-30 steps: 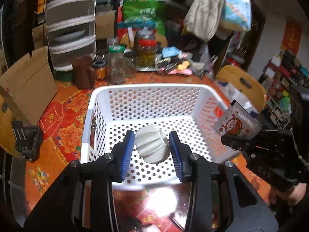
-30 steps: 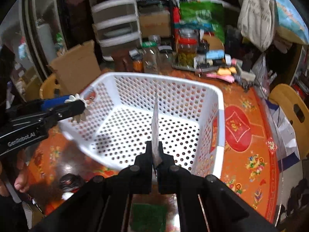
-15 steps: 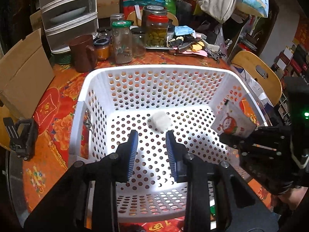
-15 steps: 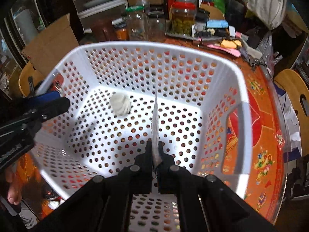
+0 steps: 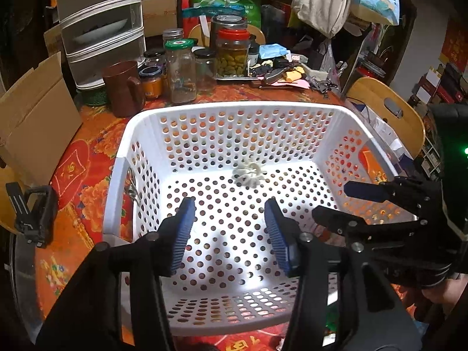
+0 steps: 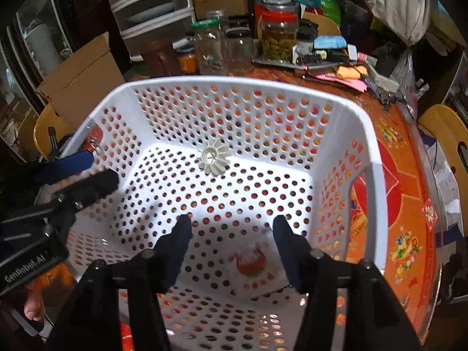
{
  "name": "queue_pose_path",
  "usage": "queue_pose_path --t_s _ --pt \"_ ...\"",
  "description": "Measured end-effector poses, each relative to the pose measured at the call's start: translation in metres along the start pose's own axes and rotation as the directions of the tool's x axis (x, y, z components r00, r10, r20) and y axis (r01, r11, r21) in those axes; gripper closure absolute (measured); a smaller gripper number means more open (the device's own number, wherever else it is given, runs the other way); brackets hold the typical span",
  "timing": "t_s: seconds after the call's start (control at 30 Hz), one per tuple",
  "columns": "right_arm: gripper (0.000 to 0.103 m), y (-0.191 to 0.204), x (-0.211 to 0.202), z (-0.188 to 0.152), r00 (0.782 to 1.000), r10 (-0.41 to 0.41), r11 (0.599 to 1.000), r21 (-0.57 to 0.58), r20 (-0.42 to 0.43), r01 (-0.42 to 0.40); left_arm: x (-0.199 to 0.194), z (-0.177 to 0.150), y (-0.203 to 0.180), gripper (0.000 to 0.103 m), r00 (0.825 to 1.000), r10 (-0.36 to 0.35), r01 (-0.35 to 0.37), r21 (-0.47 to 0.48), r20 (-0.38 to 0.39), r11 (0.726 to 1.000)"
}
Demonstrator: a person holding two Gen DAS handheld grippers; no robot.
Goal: Organize soft objects
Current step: 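Open the left tool to drop the ball while the right tool releases the card into the basket, then withdraw both tools from the basket back to the remaining items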
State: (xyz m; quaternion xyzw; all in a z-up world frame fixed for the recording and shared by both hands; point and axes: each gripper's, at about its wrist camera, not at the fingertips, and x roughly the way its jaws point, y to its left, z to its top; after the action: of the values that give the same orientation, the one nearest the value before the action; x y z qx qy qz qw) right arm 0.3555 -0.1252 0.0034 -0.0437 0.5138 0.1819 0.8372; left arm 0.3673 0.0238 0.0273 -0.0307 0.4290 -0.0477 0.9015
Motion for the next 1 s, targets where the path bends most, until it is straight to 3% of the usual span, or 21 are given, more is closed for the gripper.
queue_pose_path --t_s 0.1,0.17,0.3,0.37,0.53,0.77,1.0 --pt "0.041 0.004 -0.011 -0.001 0.999 0.01 1.0 0.0 0.034 -0.01 -0.011 -0.001 0.002 0.039 0.999 -0.007 0.007 -0.008 0.031 1.0" --pt "0.033 0.006 -0.017 -0.003 0.999 0.008 1.0 -0.004 0.051 -0.008 -0.019 -0.002 0.004 0.029 0.999 -0.004 0.005 -0.007 0.054 1.0" --pt "0.022 0.01 -0.029 -0.005 0.997 0.007 1.0 -0.004 0.082 -0.007 -0.034 -0.001 0.006 0.023 0.996 0.016 -0.015 -0.003 0.088 1.0" --pt "0.01 0.01 -0.033 -0.008 0.995 0.0 1.0 -0.004 0.096 0.0 -0.041 -0.002 0.006 0.021 0.995 0.026 -0.026 -0.003 0.1 1.0" --pt "0.0 0.01 -0.048 -0.018 0.989 -0.038 0.999 0.011 0.141 0.037 -0.052 -0.003 0.006 0.014 0.993 0.029 -0.03 0.008 0.113 1.0" --pt "0.0 0.013 -0.069 -0.035 0.979 -0.063 0.998 0.0 0.194 0.064 -0.066 -0.015 -0.001 0.007 0.993 0.013 -0.017 0.026 0.12 1.0" --pt "0.0 0.018 -0.084 -0.05 0.974 -0.058 0.998 -0.009 0.22 0.061 -0.09 -0.031 -0.012 0.007 0.991 0.002 -0.009 0.052 0.134 0.999"
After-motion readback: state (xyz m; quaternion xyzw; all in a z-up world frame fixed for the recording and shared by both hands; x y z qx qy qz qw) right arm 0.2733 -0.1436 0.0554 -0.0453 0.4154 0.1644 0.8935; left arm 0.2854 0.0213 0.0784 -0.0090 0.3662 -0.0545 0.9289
